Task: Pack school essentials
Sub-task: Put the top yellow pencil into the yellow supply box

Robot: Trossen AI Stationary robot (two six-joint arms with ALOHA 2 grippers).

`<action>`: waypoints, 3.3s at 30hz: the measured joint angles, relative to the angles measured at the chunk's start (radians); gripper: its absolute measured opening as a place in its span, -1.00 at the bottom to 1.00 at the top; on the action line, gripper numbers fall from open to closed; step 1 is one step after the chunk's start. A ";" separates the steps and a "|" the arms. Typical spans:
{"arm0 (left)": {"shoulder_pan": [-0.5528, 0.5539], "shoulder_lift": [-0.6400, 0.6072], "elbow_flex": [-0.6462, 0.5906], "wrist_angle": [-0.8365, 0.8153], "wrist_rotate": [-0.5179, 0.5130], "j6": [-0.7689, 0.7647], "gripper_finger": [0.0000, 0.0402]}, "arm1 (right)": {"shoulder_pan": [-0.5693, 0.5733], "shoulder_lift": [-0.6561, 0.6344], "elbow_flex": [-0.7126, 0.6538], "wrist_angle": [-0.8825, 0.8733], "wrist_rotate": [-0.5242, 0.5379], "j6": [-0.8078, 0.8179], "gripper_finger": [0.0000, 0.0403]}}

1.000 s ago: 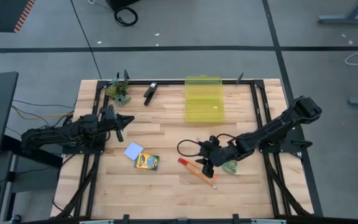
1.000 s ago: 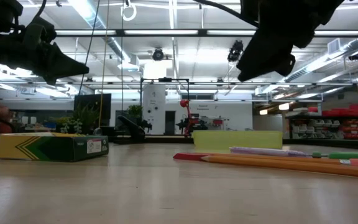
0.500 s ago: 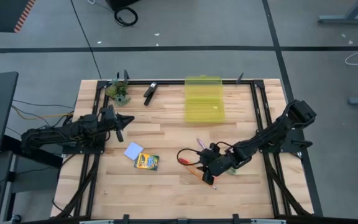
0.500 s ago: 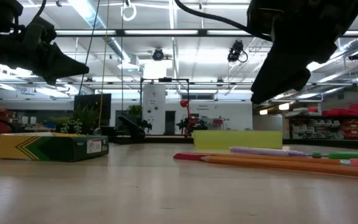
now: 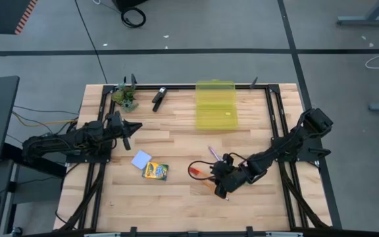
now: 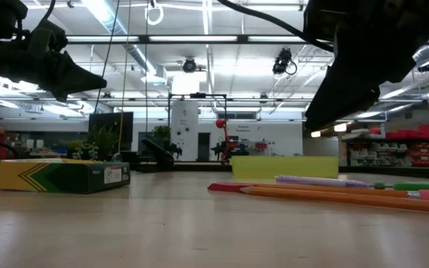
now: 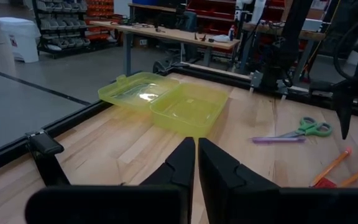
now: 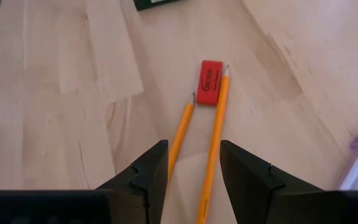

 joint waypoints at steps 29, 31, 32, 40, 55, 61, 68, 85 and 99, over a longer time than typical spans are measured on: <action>0.000 0.000 0.000 0.000 0.000 0.000 -0.86 | -0.060 0.216 0.105 -0.077 0.004 -0.045 -0.36; 0.000 0.000 0.000 0.000 0.000 0.000 -0.87 | -0.060 0.227 0.105 -0.052 0.005 -0.048 -0.36; 0.000 0.000 0.000 0.000 0.000 0.000 -0.87 | -0.060 0.234 0.106 -0.032 0.006 -0.053 -0.36; 0.000 0.000 0.000 0.000 0.000 0.000 -0.83 | -0.066 0.272 0.107 0.014 0.045 -0.066 -0.40; 0.000 0.000 0.000 0.000 0.000 0.000 -0.86 | -0.096 0.272 0.108 0.012 0.025 -0.057 -0.86; 0.000 0.000 0.000 0.000 0.000 0.000 -0.82 | -0.096 0.273 0.108 0.011 0.025 -0.032 -0.86; 0.000 0.000 0.000 0.000 0.000 0.000 -0.86 | -0.096 0.271 0.107 0.011 0.029 -0.032 -0.86; 0.000 0.000 0.000 0.000 0.000 0.000 -0.85 | -0.099 0.163 0.102 -0.062 0.049 -0.075 -0.86; 0.000 0.000 0.000 0.000 0.000 0.000 -0.82 | -0.198 0.040 0.103 -0.204 0.059 -0.265 -0.86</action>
